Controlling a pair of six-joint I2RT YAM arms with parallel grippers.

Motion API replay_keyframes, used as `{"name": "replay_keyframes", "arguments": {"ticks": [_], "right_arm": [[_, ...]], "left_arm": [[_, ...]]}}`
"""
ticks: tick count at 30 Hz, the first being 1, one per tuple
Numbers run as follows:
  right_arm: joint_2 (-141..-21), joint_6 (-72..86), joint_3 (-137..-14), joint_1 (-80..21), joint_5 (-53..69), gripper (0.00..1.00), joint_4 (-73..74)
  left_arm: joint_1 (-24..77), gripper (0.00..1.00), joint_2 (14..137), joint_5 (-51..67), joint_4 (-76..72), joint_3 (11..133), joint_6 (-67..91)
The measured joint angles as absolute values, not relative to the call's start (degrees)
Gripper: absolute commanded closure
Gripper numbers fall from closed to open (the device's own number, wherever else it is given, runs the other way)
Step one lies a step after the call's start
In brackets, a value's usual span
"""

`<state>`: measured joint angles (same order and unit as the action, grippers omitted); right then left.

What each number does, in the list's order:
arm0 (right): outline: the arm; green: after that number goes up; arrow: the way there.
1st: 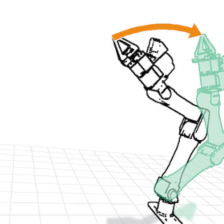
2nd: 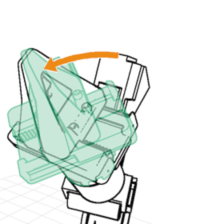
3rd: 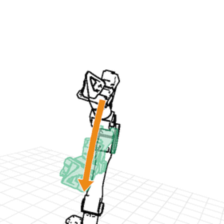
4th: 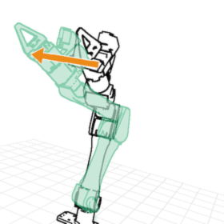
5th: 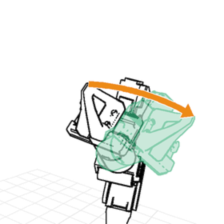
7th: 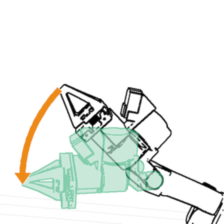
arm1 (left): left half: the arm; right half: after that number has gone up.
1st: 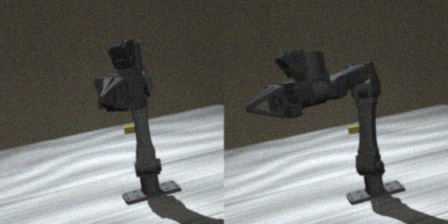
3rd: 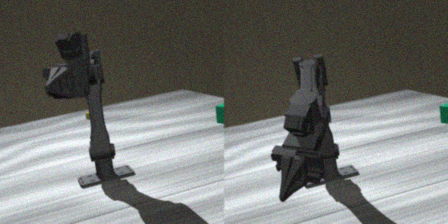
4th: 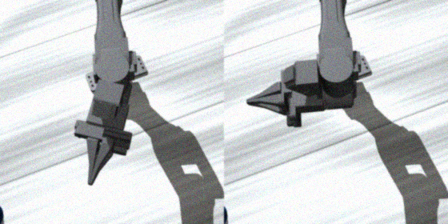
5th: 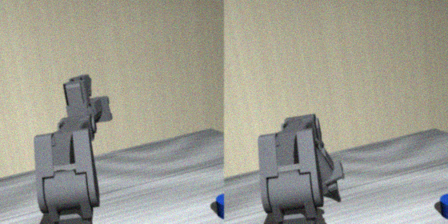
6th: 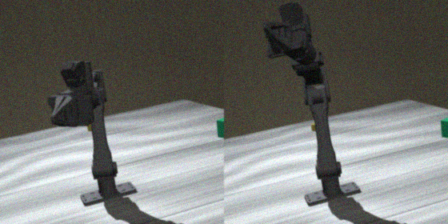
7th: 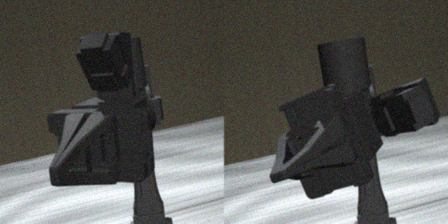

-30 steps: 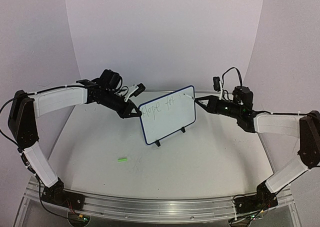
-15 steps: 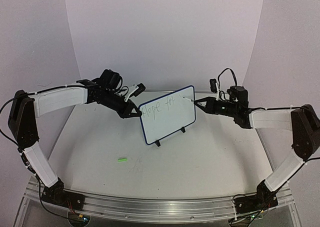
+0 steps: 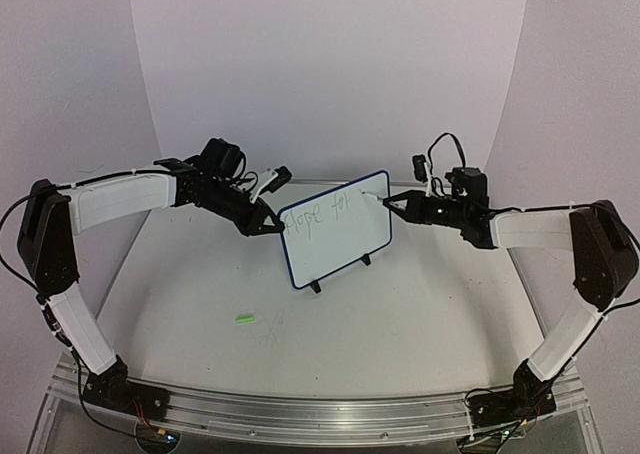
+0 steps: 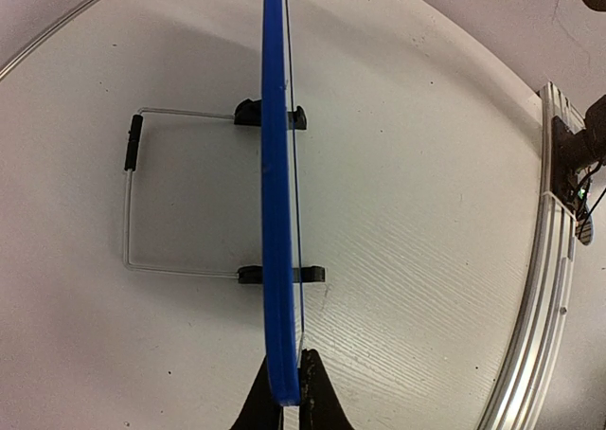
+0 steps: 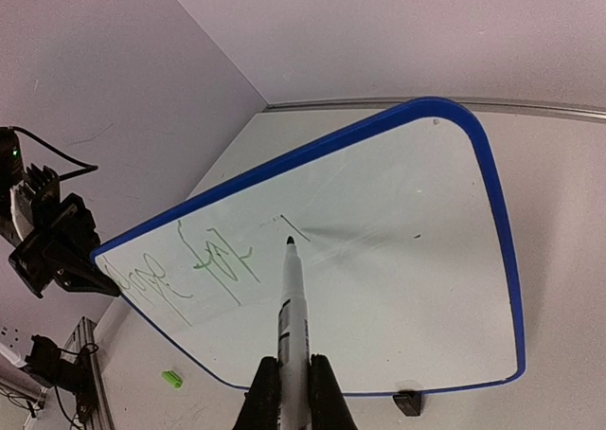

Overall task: Write a sentence on the whiteboard
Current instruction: Write on the whiteboard with the whiteboard marker without the cap.

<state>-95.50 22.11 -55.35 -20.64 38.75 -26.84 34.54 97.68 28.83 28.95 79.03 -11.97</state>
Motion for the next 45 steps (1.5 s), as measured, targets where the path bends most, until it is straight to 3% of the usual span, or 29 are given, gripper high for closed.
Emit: {"name": "replay_keyframes", "arguments": {"ticks": [34, 45], "right_arm": [[-97.9, 21.7, -57.2, -20.7, 34.3, 1.00, -25.5], [-91.4, 22.1, -54.8, -20.7, 35.0, 1.00, -25.3]], "left_arm": [[34.6, 1.00, 98.0, 29.0, 28.9, 79.4, -11.9], [34.6, 1.00, 98.0, 29.0, 29.0, 79.4, -12.0]]}}
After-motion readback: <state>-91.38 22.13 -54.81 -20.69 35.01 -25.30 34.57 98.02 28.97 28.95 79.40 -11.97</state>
